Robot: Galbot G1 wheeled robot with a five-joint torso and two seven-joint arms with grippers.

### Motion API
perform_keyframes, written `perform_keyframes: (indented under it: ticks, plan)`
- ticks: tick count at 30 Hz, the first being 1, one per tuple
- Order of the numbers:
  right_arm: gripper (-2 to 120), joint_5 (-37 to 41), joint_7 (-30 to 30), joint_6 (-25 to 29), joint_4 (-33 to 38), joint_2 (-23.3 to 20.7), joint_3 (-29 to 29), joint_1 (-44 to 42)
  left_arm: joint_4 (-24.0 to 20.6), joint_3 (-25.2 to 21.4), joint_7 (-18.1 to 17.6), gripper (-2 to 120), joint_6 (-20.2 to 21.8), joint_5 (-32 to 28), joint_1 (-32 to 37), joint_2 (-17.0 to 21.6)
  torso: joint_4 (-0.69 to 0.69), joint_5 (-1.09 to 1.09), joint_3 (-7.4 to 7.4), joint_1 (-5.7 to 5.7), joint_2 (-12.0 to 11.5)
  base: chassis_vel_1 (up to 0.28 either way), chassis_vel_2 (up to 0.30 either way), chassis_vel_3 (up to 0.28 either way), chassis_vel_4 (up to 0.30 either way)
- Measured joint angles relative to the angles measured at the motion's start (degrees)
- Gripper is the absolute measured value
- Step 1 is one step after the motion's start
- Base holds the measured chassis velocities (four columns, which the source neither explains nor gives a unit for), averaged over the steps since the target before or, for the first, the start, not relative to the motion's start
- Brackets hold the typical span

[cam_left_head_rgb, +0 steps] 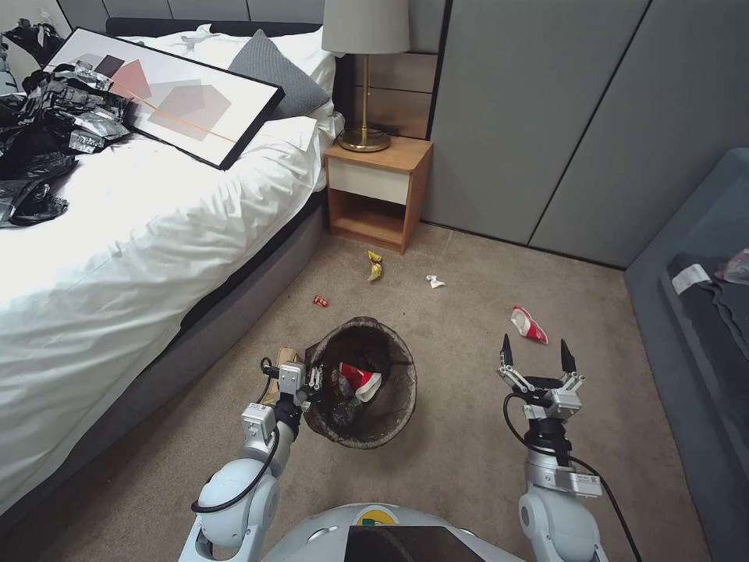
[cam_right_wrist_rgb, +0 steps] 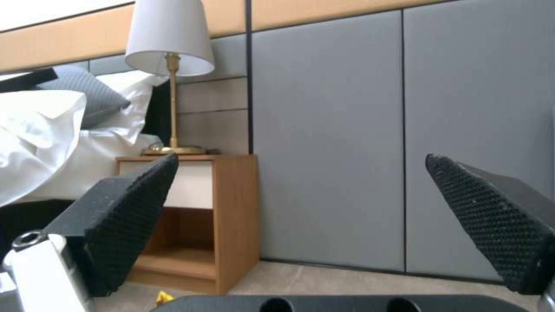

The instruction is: Pick up the trash bin, then pick up the garbage from the floor and place it into the trash bin.

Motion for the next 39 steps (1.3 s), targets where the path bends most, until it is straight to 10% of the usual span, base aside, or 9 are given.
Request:
perform_keyframes:
  ticks: [39]
  plan:
    - [100,-1.5,-0.7,2.3,-2.3,-0.3,1.3,2.4,0.1,0.1,0.0,7,-0.1,0.1,0.0,-0.1,-0.02,0.04,0.0,0.01,0.0,-0.241,0.239,0.246,-0.237]
